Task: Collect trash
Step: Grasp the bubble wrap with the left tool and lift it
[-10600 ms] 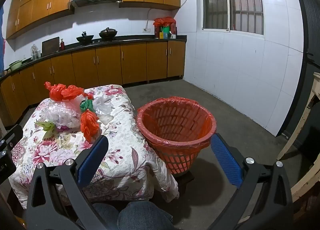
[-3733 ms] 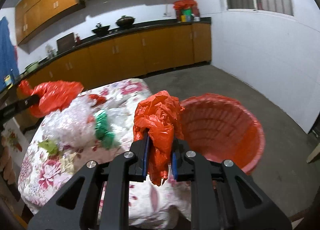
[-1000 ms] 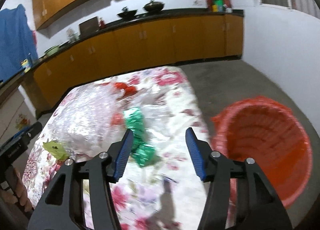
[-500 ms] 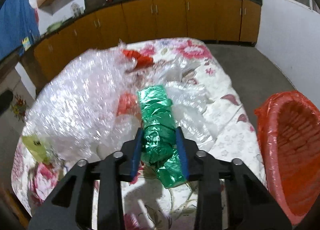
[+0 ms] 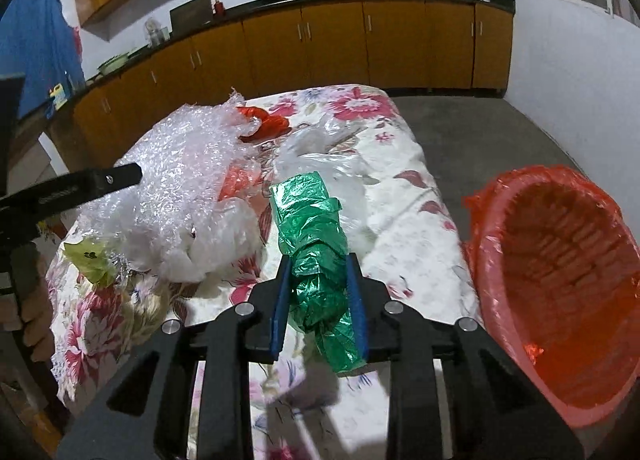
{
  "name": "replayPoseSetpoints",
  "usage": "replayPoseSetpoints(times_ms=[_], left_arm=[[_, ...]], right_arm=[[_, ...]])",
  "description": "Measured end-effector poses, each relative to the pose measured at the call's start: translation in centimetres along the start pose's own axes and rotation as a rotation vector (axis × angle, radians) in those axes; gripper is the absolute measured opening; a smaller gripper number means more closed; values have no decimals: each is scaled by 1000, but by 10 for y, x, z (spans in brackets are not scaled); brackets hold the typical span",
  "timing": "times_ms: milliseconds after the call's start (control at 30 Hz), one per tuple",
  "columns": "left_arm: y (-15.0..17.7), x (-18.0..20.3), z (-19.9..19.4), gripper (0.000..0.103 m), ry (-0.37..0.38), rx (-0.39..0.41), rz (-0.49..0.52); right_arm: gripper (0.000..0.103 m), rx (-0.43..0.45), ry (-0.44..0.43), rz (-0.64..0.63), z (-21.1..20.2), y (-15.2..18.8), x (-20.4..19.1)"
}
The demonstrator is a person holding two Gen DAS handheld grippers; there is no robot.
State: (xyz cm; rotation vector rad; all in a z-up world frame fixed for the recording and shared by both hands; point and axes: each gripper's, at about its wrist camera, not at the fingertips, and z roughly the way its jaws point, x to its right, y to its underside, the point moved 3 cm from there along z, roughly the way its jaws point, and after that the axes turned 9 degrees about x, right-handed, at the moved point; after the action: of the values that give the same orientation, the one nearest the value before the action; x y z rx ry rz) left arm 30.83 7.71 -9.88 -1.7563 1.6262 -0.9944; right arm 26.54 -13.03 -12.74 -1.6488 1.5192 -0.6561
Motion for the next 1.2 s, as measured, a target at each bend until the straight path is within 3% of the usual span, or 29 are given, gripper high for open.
replayPoseSetpoints(times_ms=[67,167,633,933,1033,1100,1167,1200], left_arm=[[1,2,-1,25,4,10,14],[1,6,-8,11,21,34,25],[-13,5,-76,8,83,196,35],[11,-29,-73,8,-17,110,34],[15,-40,-67,12,-46,84,15],[15,-45,-63,22,-52,71,-5],[13,-48,-61,43,-57,74,-18],[13,-49,-59,45,-57,75,-20]], right_arm=[[27,0,2,9,-2,1,3],[27,-1,8,18,-3,3,7],[27,36,20,50,-28,1,20],[27,23,15,54,-31,9,21],[27,19,11,56,-31,11,20],[27,18,10,54,-31,11,19],[27,18,9,54,-31,11,18],[27,18,8,54,-31,11,18]])
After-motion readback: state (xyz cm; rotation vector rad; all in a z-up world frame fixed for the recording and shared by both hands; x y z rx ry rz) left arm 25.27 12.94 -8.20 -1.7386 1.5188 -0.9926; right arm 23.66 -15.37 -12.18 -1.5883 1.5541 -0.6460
